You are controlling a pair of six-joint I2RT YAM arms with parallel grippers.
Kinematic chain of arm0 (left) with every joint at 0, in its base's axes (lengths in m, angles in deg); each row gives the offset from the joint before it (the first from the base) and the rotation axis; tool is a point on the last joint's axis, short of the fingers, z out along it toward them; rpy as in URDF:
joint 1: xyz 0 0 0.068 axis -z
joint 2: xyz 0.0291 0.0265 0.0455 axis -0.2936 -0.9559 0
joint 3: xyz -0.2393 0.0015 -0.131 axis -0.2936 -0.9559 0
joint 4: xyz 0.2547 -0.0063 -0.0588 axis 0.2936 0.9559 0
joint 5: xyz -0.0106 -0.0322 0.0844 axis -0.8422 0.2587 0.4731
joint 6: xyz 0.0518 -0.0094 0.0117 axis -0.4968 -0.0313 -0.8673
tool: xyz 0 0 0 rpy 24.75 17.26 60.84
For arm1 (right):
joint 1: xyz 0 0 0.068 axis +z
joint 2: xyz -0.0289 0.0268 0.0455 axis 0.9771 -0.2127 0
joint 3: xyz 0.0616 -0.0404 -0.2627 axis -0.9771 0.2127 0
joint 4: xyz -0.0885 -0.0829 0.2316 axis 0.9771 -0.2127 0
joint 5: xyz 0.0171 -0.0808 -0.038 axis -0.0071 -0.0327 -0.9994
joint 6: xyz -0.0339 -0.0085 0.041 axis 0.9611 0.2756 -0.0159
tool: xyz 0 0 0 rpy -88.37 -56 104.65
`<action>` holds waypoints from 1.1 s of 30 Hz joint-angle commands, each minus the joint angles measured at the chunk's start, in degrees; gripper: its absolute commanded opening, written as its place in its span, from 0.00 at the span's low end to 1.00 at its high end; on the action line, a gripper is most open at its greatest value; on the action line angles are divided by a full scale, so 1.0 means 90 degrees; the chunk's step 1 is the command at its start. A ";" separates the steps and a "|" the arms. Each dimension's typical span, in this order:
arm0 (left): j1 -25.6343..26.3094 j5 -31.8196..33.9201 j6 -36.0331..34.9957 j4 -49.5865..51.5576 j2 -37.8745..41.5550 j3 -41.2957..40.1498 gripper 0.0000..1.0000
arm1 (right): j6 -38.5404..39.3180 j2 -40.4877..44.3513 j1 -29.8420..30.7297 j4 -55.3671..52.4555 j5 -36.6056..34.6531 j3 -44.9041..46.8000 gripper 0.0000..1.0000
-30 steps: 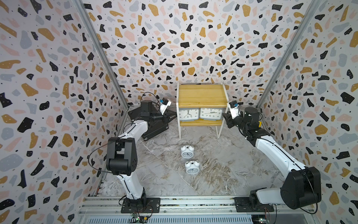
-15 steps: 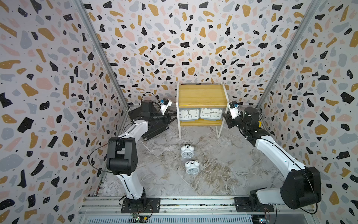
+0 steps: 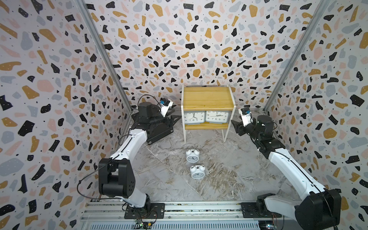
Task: Place the alarm clocks on the shelf by style
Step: Place the alarm on the shelf, then pick up the alarm from the center of the board.
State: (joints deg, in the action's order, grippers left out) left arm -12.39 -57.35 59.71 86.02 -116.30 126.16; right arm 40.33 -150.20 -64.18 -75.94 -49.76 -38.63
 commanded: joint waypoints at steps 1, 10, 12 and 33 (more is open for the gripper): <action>0.0036 0.0651 0.0329 -0.0014 0.0612 -0.0344 0.74 | -0.0186 0.0527 -0.0020 -0.0290 -0.0035 0.0273 0.64; 0.0036 0.1636 0.1514 0.0719 0.2244 -0.1306 0.82 | -0.0769 0.1722 -0.0020 -0.0968 0.0261 0.1037 0.66; 0.0036 0.1811 0.1564 0.1102 0.2587 -0.1446 0.83 | -0.0846 0.1902 -0.0020 -0.1263 0.0283 0.1098 0.66; 0.0044 0.0187 0.0902 0.2623 0.4298 -0.2500 0.88 | -0.1862 0.3203 -0.0010 -0.1526 0.1476 0.2543 0.66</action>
State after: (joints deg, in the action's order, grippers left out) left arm -12.39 -50.14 69.41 110.23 -77.00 104.19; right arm 24.70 -122.46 -64.18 -90.76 -39.57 -16.59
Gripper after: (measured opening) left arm 0.880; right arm 0.658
